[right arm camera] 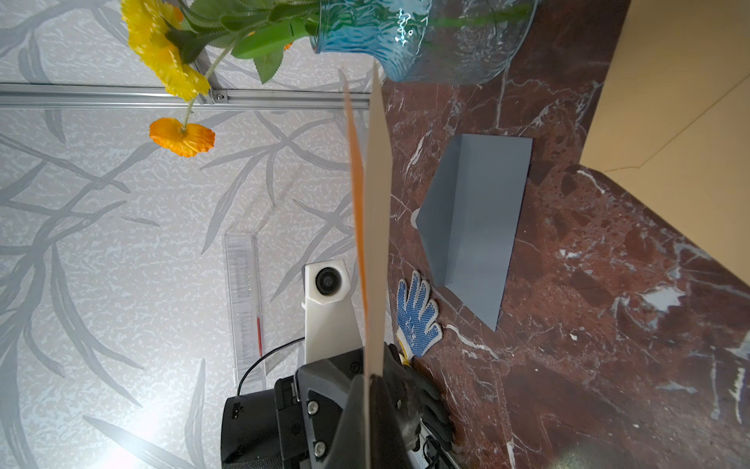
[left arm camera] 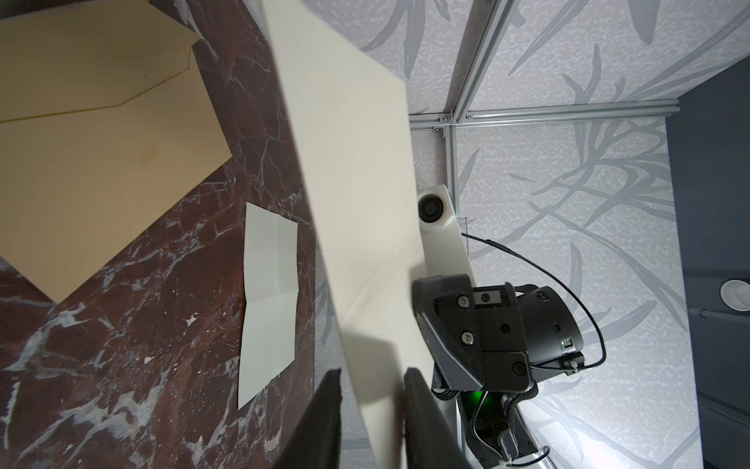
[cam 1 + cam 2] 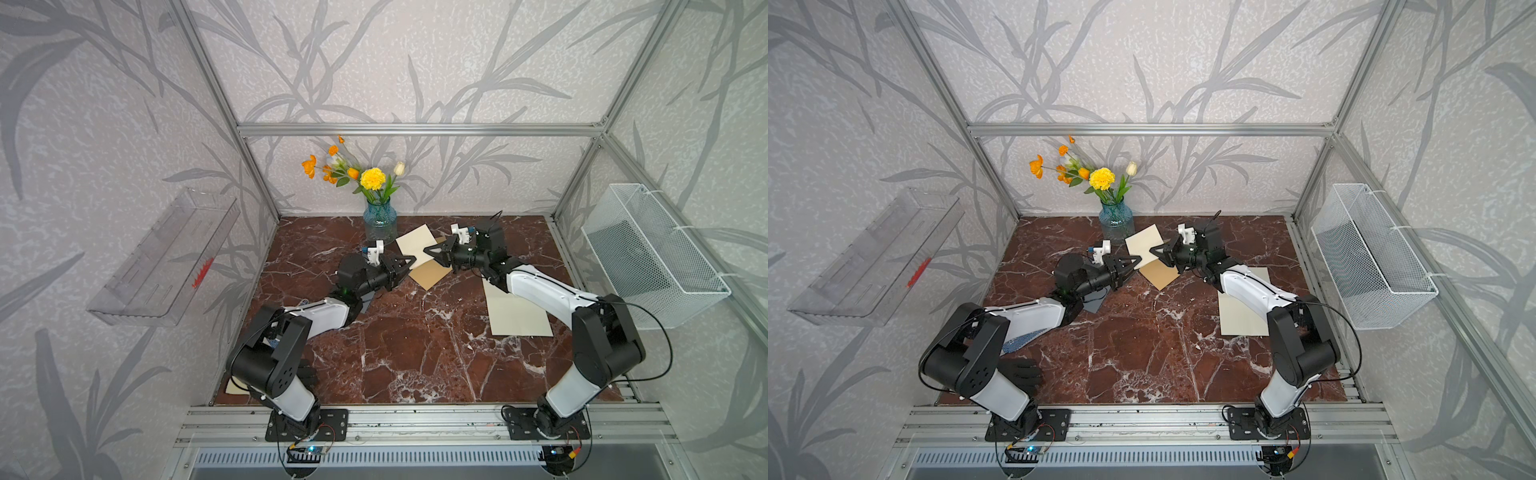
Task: Fold the letter paper in half and place it into the envelope
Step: Fold the letter paper.
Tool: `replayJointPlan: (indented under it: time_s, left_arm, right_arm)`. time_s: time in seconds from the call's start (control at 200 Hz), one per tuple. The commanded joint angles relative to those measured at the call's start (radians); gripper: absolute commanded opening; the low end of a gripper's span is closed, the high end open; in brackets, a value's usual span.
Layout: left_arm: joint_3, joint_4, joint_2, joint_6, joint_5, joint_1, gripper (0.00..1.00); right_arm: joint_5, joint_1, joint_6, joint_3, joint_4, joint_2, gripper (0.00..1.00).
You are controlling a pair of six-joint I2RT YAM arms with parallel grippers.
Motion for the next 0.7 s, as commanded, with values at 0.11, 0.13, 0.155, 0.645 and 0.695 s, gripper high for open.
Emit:
replayJointPlan:
  time_s: [0.11,0.13,0.155,0.645,0.695]
  left_arm:
    - [-0.013,0.052,0.007,0.006,0.033,0.006,0.03]
    - [-0.012,0.055,0.009,0.005,0.034,0.006,0.00]
    - [-0.013,0.062,0.010,0.002,0.035,0.007,0.00]
    - [-0.023,0.090,0.017,-0.021,0.049,0.030,0.22]
    - [-0.023,0.093,0.016,-0.022,0.049,0.034,0.21]
  right_arm:
    - [-0.012,0.000,0.002,0.006,0.038,-0.009,0.00]
    - [-0.012,0.000,0.004,0.006,0.040,-0.008,0.00]
    - [-0.012,0.000,0.006,0.007,0.043,-0.007,0.00]
    - [-0.017,0.000,0.019,-0.015,0.062,-0.018,0.00]
    - [-0.018,0.001,0.022,-0.022,0.062,-0.022,0.00]
